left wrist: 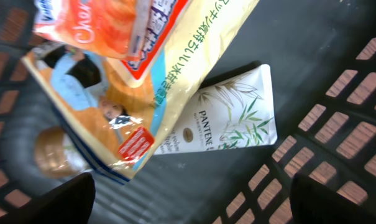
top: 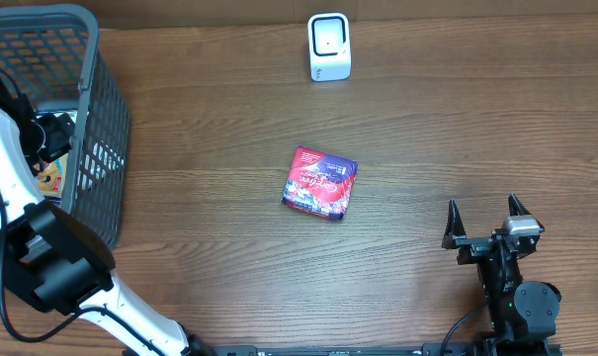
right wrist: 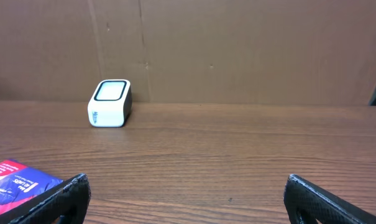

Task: Scan the item barcode

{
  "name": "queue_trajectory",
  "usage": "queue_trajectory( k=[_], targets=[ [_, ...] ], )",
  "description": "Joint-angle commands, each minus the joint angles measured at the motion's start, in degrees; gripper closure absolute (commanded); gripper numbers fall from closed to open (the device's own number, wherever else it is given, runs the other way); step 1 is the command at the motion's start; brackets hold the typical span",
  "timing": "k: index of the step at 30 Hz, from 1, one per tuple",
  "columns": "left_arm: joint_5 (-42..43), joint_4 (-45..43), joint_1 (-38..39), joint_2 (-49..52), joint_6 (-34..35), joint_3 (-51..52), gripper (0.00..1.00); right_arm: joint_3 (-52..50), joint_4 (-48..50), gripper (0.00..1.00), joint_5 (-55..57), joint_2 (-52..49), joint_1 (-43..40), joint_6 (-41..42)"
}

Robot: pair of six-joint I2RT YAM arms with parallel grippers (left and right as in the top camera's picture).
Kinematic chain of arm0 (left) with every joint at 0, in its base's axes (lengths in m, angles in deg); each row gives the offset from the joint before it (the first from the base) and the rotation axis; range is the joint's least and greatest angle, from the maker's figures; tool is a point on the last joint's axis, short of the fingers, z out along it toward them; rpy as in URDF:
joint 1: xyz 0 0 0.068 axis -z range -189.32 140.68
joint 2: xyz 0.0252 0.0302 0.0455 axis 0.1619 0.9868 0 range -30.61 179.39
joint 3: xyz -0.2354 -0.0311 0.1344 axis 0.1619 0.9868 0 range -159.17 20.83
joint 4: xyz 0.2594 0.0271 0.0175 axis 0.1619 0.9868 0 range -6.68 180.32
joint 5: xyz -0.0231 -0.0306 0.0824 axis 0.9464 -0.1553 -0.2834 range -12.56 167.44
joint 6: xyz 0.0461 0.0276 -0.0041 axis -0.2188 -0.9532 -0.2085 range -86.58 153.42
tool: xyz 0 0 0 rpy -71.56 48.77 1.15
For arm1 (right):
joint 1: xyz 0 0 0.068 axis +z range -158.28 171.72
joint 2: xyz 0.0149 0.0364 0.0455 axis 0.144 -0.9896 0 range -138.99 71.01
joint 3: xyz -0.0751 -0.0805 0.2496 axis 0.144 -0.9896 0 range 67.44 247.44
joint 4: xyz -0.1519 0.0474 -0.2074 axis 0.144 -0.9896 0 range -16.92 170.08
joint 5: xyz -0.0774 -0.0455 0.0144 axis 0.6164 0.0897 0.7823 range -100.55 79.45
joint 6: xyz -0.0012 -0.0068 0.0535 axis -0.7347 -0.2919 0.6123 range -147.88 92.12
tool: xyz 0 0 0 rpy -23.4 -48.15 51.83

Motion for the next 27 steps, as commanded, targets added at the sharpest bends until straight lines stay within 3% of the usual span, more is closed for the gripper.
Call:
queue_trajectory(
  k=[1,10,14,16,19,27],
  targets=[
    [-1.55,-1.16,0.31,-0.46,-1.79,4.00,0.08,-0.59,0.35,0.00,0.55,0.52,-0.20,-0.09],
    [-6.05,-14.97,-0.59,-0.46,-2.10,15.85,0.08,-0.59,0.37,0.00,0.55,0.52,-0.20,-0.09],
    [-10.82,-19.50,-0.79,-0.46,-2.16,18.16,0.15,-0.59,0.35,0.00,0.55,0.52,-0.20,-0.07],
    [-12.94,-20.06,-0.79,-0.46,-2.27,18.29,0.18,-0.59,0.35,0.00,0.55,0.52,-0.20,-0.09],
    [-15.34,-20.50,-0.79,-0.46,-2.27,18.29,0.15,-0.59,0.35,0.00,0.55,0.52,-0.20,-0.09],
    [-10.05,-19.56,-0.79,-0.46,-2.27,23.26,0.13,-0.59,0.35,0.00,0.55,0.52,-0.20,-0.07]
  ],
)
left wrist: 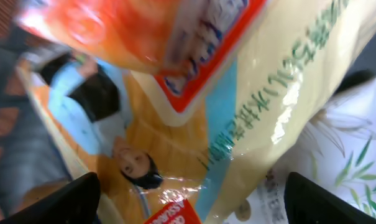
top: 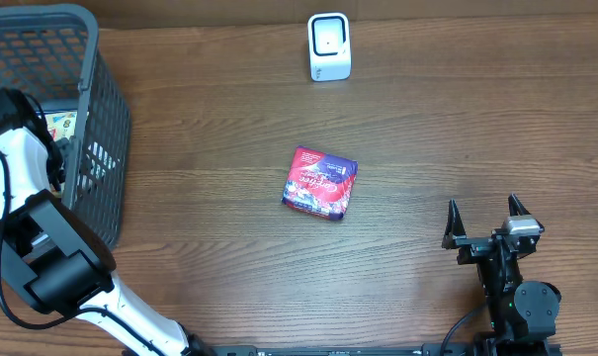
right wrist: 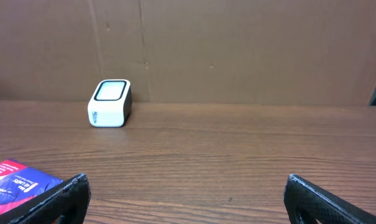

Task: Scan the item barcode
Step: 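Grasp the white Pantene tube in the basket with the left gripper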

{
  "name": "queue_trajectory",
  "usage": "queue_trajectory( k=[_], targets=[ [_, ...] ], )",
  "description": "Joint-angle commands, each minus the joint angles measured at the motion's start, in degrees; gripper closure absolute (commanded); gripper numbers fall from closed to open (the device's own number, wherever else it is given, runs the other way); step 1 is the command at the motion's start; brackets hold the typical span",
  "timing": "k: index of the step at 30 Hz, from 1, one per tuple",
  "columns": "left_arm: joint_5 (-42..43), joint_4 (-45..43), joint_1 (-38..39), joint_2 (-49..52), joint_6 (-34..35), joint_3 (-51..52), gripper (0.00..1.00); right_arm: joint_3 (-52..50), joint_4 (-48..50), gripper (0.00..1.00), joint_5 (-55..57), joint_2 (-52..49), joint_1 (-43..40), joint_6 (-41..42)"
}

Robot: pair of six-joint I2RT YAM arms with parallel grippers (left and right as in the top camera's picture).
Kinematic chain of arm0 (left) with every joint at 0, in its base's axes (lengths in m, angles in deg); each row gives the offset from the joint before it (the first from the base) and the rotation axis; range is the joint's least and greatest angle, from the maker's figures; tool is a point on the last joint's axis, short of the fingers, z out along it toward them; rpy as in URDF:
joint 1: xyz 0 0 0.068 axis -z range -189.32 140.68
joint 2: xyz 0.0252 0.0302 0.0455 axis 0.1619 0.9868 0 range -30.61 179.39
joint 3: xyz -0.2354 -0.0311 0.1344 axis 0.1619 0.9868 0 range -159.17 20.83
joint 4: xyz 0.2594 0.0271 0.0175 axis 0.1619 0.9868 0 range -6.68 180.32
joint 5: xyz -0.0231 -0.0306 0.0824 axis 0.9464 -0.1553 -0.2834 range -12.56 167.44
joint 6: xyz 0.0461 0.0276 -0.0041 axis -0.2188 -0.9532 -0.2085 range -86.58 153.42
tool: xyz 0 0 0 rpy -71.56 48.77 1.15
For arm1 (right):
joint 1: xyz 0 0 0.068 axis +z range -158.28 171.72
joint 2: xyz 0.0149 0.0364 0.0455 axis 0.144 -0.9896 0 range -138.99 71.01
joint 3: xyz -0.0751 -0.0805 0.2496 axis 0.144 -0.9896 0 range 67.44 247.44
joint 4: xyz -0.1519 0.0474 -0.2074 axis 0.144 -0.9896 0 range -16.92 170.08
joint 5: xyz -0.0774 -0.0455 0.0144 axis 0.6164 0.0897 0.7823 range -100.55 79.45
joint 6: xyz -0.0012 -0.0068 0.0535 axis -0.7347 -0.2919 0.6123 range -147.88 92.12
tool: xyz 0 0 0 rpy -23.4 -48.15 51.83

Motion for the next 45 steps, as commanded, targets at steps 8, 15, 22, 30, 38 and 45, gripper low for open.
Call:
queue_trajectory(
  k=[8,15,22,30,38,45],
  targets=[
    [5.22,11.93,-0.52,-0.44,-0.85,1.88,0.11,-0.59,0.33,0.00,0.55,0.52,-0.20,-0.04],
    [21.70,23.71,-0.52,-0.46,-0.87,-10.69,0.07,-0.59,0.33,0.00,0.55,0.52,-0.20,-0.04],
    [13.22,29.51,-0.52,-0.44,-0.66,-13.97,0.09,-0.59,0.33,0.00,0.55,0.52,-0.20,-0.04],
    [7.10,24.61,-1.38,-0.44,1.53,-0.68,0.12,-0.59,0.33,0.00,0.55,0.52,-0.20,-0.04],
    [5.62,16.37,-1.44,-0.44,0.74,6.95,0.26,-0.59,0.35,0.00,0.55,0.52,-0.20,-0.02],
    [5.81,15.02,-1.40,-0.44,0.44,6.88,0.82,-0.59,0.33,0.00,0.55,0.52,-0.20,-0.04]
  ],
)
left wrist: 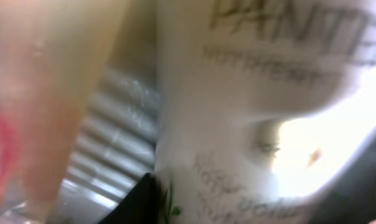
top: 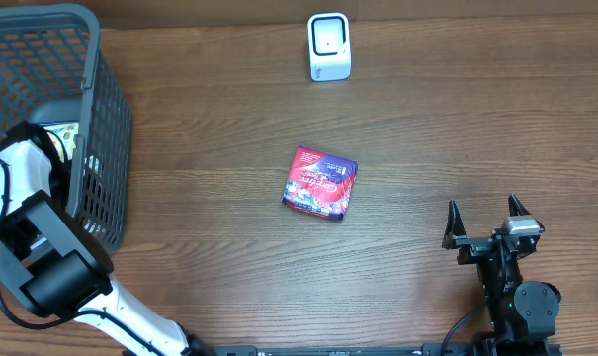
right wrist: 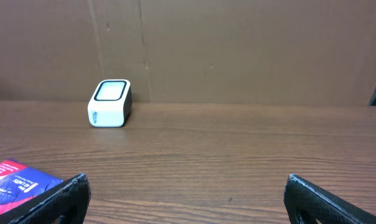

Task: Scan the item barcode
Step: 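Grasp the white Pantene tube in the basket with the left gripper, then carry the Pantene tube out and set it right of the box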

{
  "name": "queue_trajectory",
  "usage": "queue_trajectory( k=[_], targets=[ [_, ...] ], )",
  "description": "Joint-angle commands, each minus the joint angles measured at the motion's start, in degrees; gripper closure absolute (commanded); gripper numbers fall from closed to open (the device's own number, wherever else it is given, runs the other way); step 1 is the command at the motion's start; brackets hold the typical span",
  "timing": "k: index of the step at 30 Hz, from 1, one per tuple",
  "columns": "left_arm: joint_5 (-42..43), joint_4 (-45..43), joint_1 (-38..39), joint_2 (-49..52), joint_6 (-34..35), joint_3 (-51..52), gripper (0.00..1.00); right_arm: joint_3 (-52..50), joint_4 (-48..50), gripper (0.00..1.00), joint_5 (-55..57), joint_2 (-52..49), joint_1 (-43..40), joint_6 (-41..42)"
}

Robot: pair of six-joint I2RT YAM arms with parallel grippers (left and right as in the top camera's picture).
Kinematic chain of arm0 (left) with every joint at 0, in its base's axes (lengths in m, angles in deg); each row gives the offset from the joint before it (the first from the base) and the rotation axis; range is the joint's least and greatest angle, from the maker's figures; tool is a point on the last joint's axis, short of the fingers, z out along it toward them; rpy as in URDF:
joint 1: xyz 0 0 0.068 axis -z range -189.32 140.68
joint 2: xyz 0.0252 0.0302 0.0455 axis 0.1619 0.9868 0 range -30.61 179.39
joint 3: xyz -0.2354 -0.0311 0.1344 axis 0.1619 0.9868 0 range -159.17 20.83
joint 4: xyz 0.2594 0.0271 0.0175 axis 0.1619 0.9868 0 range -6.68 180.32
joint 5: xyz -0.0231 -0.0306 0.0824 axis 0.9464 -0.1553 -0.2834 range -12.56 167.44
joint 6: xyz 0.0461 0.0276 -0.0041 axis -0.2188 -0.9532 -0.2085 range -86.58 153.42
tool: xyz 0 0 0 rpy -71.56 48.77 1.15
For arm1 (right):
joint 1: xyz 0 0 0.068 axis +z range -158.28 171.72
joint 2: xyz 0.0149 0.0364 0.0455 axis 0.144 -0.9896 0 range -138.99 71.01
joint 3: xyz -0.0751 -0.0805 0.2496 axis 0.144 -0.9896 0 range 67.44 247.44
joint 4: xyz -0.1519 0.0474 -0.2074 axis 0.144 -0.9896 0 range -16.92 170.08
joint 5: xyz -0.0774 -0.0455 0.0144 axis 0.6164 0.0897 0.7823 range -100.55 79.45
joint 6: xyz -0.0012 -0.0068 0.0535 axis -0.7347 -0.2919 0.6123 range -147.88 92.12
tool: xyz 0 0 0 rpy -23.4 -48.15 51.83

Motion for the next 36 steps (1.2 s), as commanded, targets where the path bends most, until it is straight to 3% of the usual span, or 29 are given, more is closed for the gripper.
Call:
queue_trajectory(
  k=[1,3,8,16,22,30,33,36],
  targets=[
    [0.17,0.28,-0.07,0.11,0.68,0.33,0.87,-0.59,0.33,0.00,0.55,0.52,-0.20,-0.07],
    [0.63,2.08,-0.04,0.11,1.70,-2.01,0.96,-0.59,0.35,0.00,0.55,0.52,-0.20,-0.07],
    [8.11,9.01,-0.02,0.09,2.05,-13.07,0.96,-0.59,0.33,0.00,0.52,0.52,-0.20,-0.07],
    [28.09,23.56,0.37,-0.15,0.63,-42.34,0.96,-0.59,0.33,0.00,0.52,0.52,-0.20,-0.07],
    [29.14,31.39,2.93,-0.48,0.63,-59.74,0.96,-0.59,0.33,0.00,0.55,0.52,-0.20,-0.07],
    [39.45,29.29,12.94,-4.00,1.01,-62.45,0.96,-0.59,0.33,0.00,0.55,0.52,-0.20,-0.07],
    [43.08,28.94,19.43,-4.13,0.98,-62.45,0.96,-0.59,0.33,0.00,0.55,0.52,-0.20,-0.07],
    [40.72,28.83,29.31,-4.09,0.96,-62.42,0.96,-0.59,0.33,0.00,0.52,0.52,-0.20,-0.07]
  ],
)
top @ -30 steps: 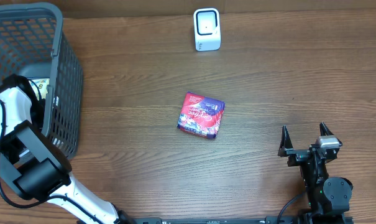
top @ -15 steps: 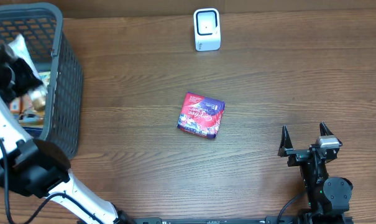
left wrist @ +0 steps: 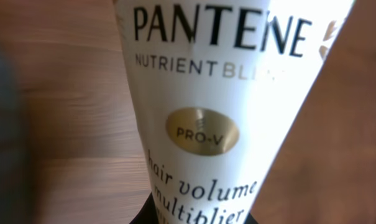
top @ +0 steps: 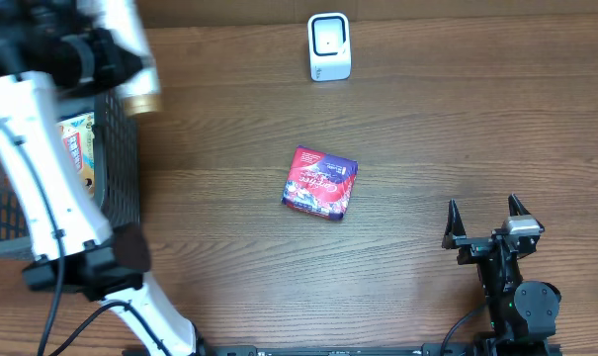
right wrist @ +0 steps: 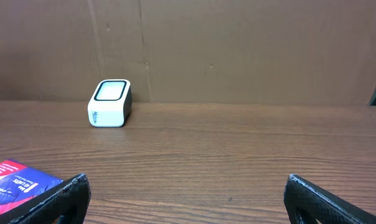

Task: Scan the item barcode
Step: 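Carry the Pantene tube out and set it right of the box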

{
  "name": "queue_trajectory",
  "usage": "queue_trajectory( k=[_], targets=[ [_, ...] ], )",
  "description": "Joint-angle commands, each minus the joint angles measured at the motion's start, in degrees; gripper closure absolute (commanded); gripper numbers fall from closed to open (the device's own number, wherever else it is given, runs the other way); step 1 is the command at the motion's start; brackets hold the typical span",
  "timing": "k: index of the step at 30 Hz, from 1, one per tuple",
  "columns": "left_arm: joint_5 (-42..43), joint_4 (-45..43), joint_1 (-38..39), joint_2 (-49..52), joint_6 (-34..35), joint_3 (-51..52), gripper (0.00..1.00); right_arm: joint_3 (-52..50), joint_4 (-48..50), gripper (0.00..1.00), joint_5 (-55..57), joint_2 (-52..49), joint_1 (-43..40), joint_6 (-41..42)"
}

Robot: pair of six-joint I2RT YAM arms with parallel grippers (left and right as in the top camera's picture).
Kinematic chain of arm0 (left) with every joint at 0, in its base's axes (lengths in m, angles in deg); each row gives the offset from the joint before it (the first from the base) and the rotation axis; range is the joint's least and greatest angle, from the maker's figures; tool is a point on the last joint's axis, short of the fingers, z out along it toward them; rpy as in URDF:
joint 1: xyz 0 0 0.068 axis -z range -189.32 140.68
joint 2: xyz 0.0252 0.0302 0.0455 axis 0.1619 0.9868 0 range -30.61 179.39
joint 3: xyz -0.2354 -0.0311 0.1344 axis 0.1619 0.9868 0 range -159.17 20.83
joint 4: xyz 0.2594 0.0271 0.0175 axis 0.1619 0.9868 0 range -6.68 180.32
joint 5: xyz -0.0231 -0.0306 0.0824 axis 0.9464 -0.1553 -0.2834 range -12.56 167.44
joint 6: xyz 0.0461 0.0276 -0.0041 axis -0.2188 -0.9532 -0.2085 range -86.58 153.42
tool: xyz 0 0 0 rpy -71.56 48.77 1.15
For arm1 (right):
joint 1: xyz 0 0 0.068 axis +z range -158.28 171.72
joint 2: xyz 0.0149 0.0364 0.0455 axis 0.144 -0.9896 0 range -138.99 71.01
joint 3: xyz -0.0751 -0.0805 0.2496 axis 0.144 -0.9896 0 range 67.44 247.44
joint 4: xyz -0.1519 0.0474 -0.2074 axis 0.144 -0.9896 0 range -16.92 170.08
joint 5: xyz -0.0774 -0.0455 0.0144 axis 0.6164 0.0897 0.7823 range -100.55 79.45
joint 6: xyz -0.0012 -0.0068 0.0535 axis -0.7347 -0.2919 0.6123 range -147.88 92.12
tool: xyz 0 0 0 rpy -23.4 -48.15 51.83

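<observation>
A white Pantene tube (left wrist: 215,118) with a gold cap (top: 143,99) fills the left wrist view, and my left gripper (left wrist: 200,216) is shut on its lower part. In the overhead view the left gripper (top: 106,57) holds the tube high over the basket's right rim, above the wooden table. The white barcode scanner (top: 329,46) stands at the far middle of the table, also seen in the right wrist view as the scanner (right wrist: 110,103). My right gripper (top: 488,222) rests open at the near right with nothing between its fingers.
A grey wire basket (top: 116,188) stands at the left edge with a snack bag (top: 76,148) inside. A red and purple packet (top: 320,182) lies flat in the middle of the table. A brown cardboard wall (right wrist: 237,50) backs the table.
My left gripper was down inside the basket, pressed against the Pantene tube. It is now raised out of the basket at its right rim, shut on the tube. The right arm has not moved.
My left gripper hung open in the basket above snack bags and the Pantene tube. It was then lower, close over the bags, and later right against the tube. Now it holds the tube up over the basket's edge. The packet, scanner and right arm stayed put.
</observation>
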Motion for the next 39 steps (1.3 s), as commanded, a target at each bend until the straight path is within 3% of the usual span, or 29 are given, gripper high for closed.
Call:
queue_trajectory(
  k=[1,8,16,24,28,30,31,34,39],
  targets=[
    [2.49,-0.66,10.60,-2.54,0.20,-1.92,0.96,-0.59,0.35,0.00,0.55,0.52,-0.20,-0.07],
    [-10.34,-1.66,29.90,0.22,6.67,-1.38,0.96,-0.59,0.35,0.00,0.55,0.52,-0.20,-0.07],
    [-16.94,-3.17,45.64,11.76,13.29,-0.61,0.96,-0.59,0.35,0.00,0.55,0.52,-0.20,-0.07],
    [-17.70,-5.27,54.18,25.90,20.70,-0.61,0.96,-0.59,0.33,0.00,0.55,0.52,-0.20,-0.07],
    [-15.43,-5.16,55.98,30.14,21.03,-0.61,0.96,-0.59,0.33,0.00,0.55,0.52,-0.20,-0.04],
    [-13.86,-5.14,56.46,31.15,21.00,-0.61,0.85,-0.59,0.35,0.00,0.55,0.52,-0.20,-0.07],
    [-13.73,-5.09,56.57,31.15,20.98,-0.57,0.70,-0.59,0.33,0.00,0.55,0.52,-0.20,-0.07],
    [-13.49,-4.59,56.15,30.47,20.76,-1.33,0.56,-0.59,0.33,0.00,0.55,0.52,-0.20,-0.07],
    [-12.39,-0.42,53.20,28.59,20.28,-6.34,0.52,-0.59,0.33,0.00,0.55,0.52,-0.20,-0.07]
  ],
)
